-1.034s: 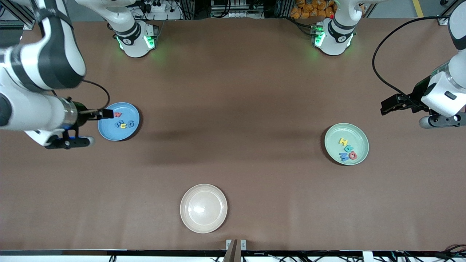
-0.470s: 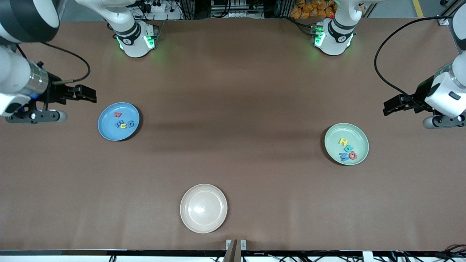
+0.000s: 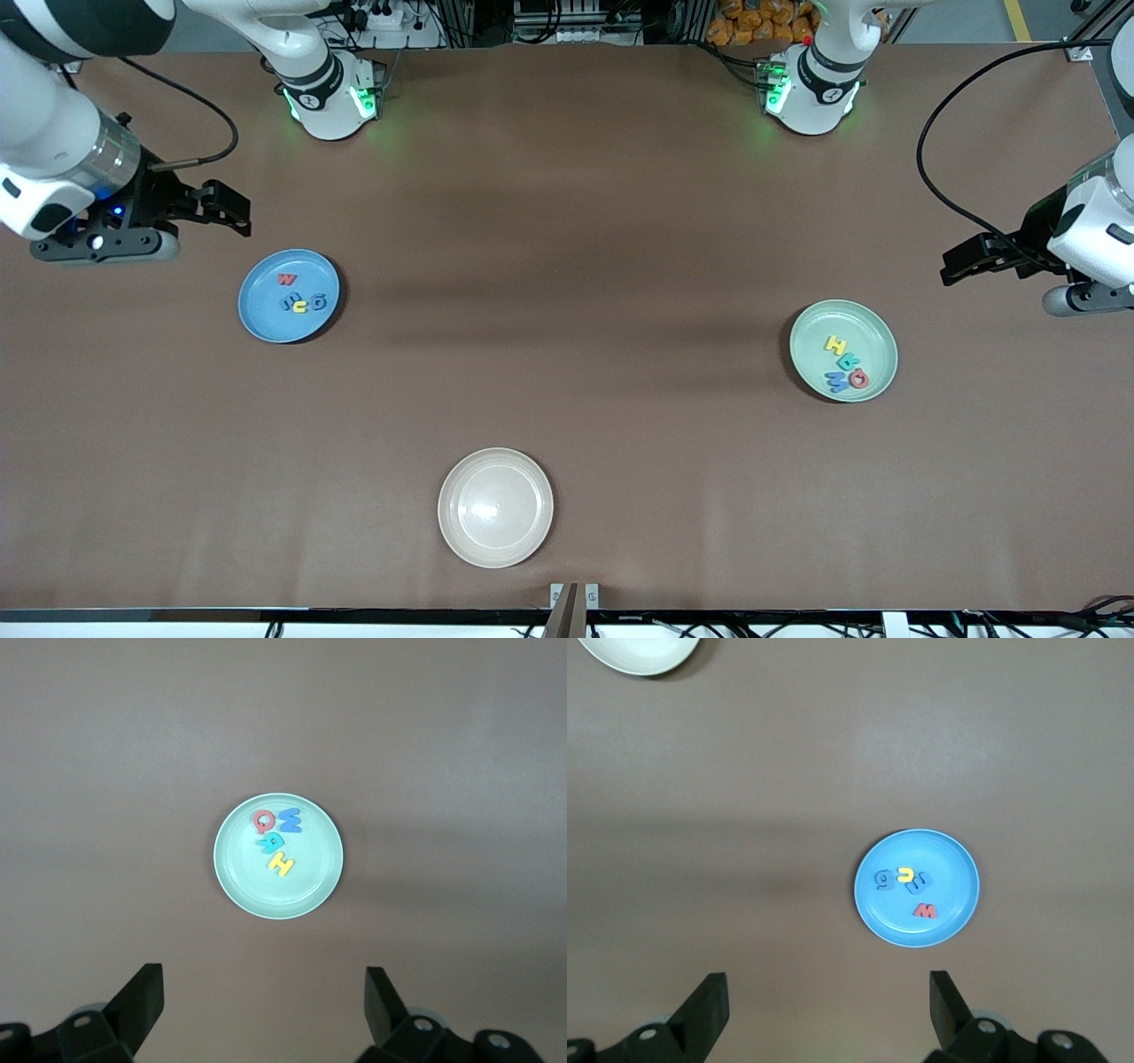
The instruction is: Sort upper and lower case letters into plates
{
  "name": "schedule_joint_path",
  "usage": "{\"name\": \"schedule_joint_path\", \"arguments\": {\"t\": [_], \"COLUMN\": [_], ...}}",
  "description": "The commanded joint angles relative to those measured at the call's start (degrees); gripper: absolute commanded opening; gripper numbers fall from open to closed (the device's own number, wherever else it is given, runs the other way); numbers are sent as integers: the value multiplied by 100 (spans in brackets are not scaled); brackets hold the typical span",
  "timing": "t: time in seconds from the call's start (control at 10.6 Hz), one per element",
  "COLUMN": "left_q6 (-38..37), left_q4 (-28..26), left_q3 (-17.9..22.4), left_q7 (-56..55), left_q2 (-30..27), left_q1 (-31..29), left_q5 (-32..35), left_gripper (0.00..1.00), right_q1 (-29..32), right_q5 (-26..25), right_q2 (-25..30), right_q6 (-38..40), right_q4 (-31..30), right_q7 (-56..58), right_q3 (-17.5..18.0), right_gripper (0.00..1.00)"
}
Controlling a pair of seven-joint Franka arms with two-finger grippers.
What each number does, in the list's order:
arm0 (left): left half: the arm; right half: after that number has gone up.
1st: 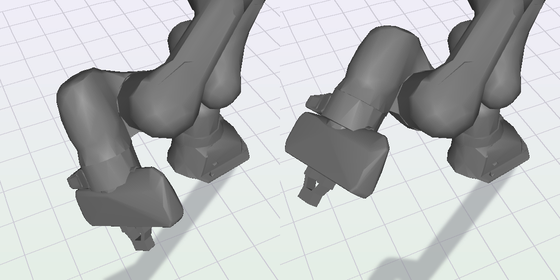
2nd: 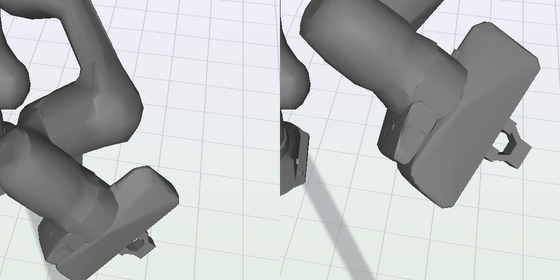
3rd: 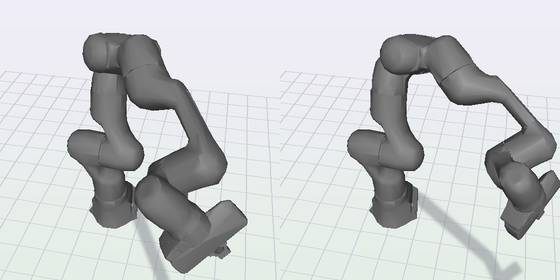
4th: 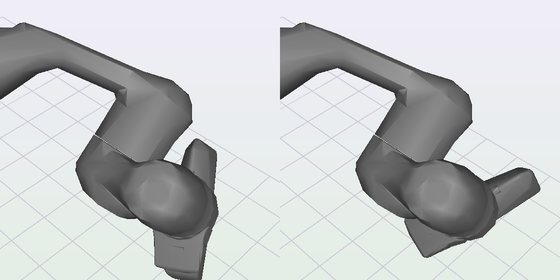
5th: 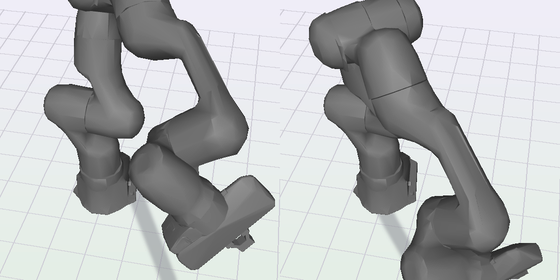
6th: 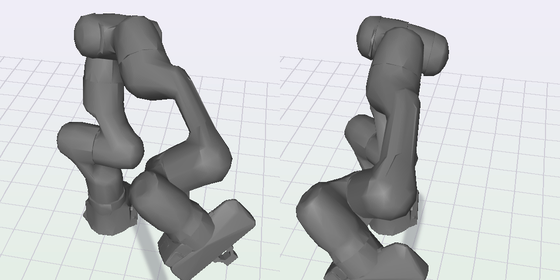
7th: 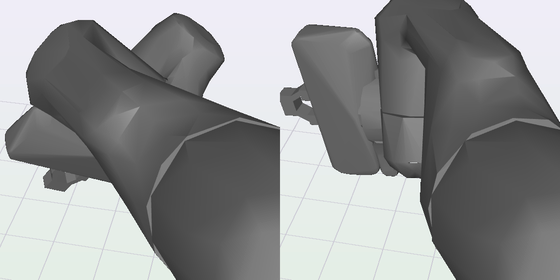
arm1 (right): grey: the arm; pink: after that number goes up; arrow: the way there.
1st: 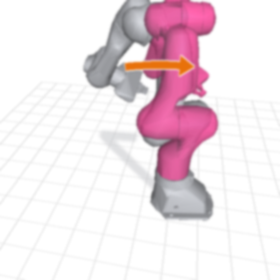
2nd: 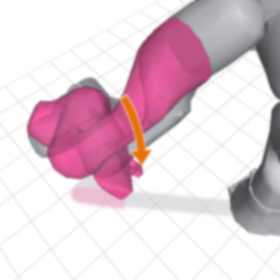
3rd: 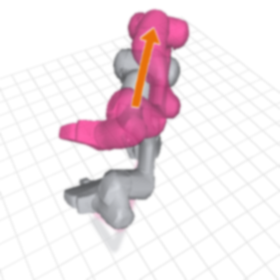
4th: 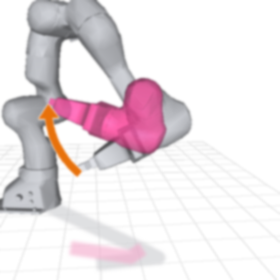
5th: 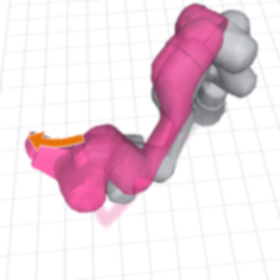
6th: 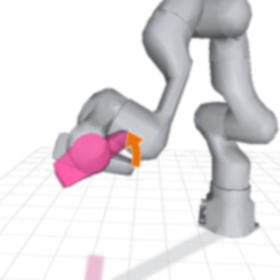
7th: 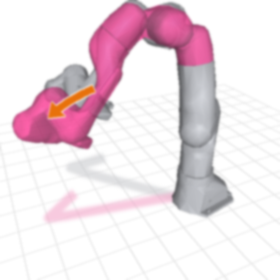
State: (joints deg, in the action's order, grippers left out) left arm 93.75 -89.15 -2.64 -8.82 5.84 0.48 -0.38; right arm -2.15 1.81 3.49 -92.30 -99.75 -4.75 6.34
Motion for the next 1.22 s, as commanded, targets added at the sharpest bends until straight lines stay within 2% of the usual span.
{"name": "schedule_joint_path", "arguments": {"t": [0.0,0.28,0.47,0.66,0.75,1.13], "left_q6": [47,47,247,275,275,275], "left_q4": [47,47,30,38,38,38], "left_q3": [0,0,-9,-9,0,-9], "left_q7": [126,126,109,144,144,153], "left_q2": [14,14,14,31,31,40], "left_q1": [-22,-4,-21,-30,-39,-101], "left_q5": [47,56,152,152,152,152], "left_gripper": [100,100,100,100,100,100], "right_q1": [-31,13,39,92,66,110], "right_q5": [135,100,74,118,144,136], "right_q2": [363,363,311,311,311,258], "right_q6": [-210,-236,-193,305,370,441], "right_q4": [-352,-142,25,209,184,376], "right_q7": [1,-69,-550,-685,-650,-684], "right_q3": [-62,-211,-273,-379,-570,-581], "right_gripper": [100,100,100,100,100,100]}}
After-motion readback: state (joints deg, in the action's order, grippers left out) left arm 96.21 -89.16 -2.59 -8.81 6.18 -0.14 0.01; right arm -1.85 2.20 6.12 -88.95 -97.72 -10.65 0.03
